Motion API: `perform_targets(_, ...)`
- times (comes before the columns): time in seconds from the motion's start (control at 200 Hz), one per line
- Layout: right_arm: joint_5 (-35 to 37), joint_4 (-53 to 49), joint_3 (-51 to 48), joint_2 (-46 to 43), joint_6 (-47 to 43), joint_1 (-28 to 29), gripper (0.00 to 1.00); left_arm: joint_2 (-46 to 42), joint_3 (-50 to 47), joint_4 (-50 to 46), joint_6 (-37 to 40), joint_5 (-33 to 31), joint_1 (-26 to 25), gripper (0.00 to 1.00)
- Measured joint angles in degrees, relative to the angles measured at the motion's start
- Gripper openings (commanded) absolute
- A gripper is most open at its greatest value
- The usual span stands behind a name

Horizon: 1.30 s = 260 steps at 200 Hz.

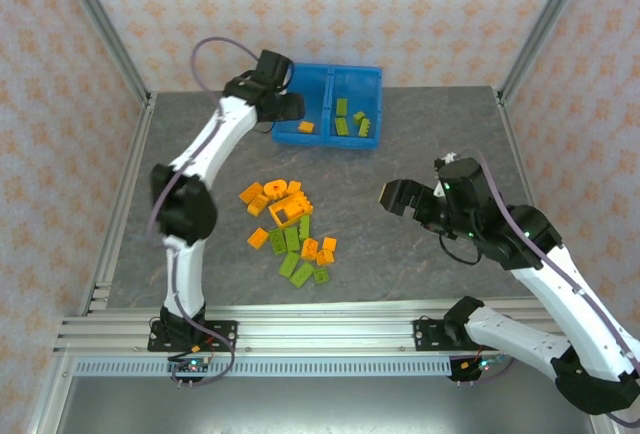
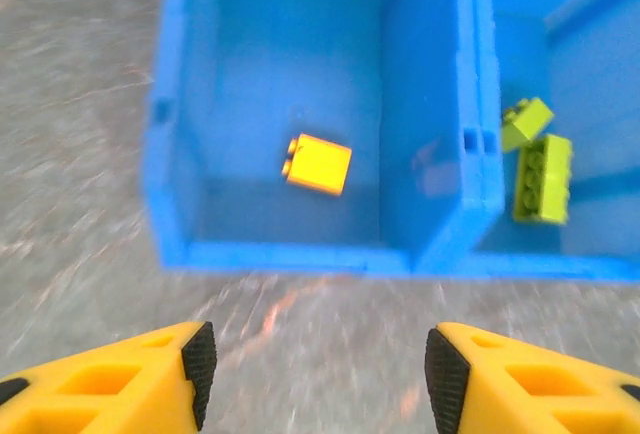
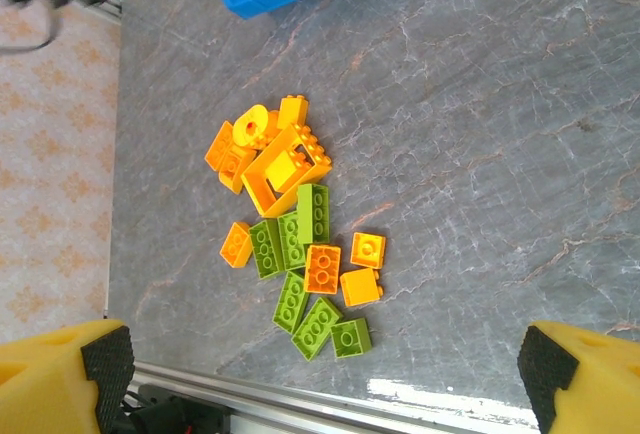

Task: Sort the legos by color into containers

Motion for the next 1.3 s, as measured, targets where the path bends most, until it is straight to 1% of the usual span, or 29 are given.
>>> perform_targets(0.065,0.0,0.5,-0.1,0.9,-0.6,0.0,1.00,-11.4,-11.4,1.7,-1.0,-1.3,0.0,0.61)
perform_targets(0.145,0.0,1.2,-0.3,1.7,-1.4,0.0,1.00,-22.2,-22.5,3.4,-1.6,-3.0,0.0,0.61)
perform_targets(0.21,0.0,1.9,-0.5,2.3,-2.1,0.0,0.99,-27.4,-28.7,3.7,-1.6,-3.9,0.0,0.61)
perform_targets(0.285,0.0,2.6,-0.5,3.1,-3.1,0.0,0.99,-29.6,-34.9,3.8,-1.3,-4.3,0.1,0.61)
perform_targets(0.41,0.0,3.7,-0.5,4.7,-4.5,0.0,0.99,-27.0,-42.5,3.8,-0.9,-2.8,1.0,0.63)
perform_targets(0.515,0.0,4.2,-0.5,6.0,-5.2,0.0,0.99,-22.5,-44.9,3.8,-0.5,-0.6,2.3,0.64)
perform_targets(0.671,0.0,4.2,-0.5,6.5,-5.5,0.0,0.99,-16.7,-45.0,5.0,0.0,1.4,3.1,0.64)
perform_targets(0.801,0.4,4.1,-0.5,5.6,-5.5,0.0,0.99,-13.5,-44.7,5.6,0.2,1.3,3.3,0.65)
perform_targets(0.906,1.1,4.1,-0.6,4.3,-5.5,0.0,0.99,-11.1,-44.2,5.9,1.1,0.8,4.0,0.67)
perform_targets(0.976,1.7,4.0,-0.6,3.6,-5.4,0.0,0.99,-10.0,-43.8,6.1,1.6,0.5,4.6,0.68)
perform_targets(1.086,1.9,3.9,-0.6,3.3,-5.4,0.0,0.99,-9.3,-43.0,6.8,2.5,0.5,5.7,0.72)
perform_targets(1.231,1.9,3.9,-0.6,3.3,-5.2,0.0,0.99,-7.1,-40.3,7.5,3.7,0.5,6.6,0.73)
perform_targets(1.301,2.0,3.9,-0.6,3.3,-5.2,0.0,0.99,-6.6,-39.7,8.0,4.2,0.5,6.8,0.77)
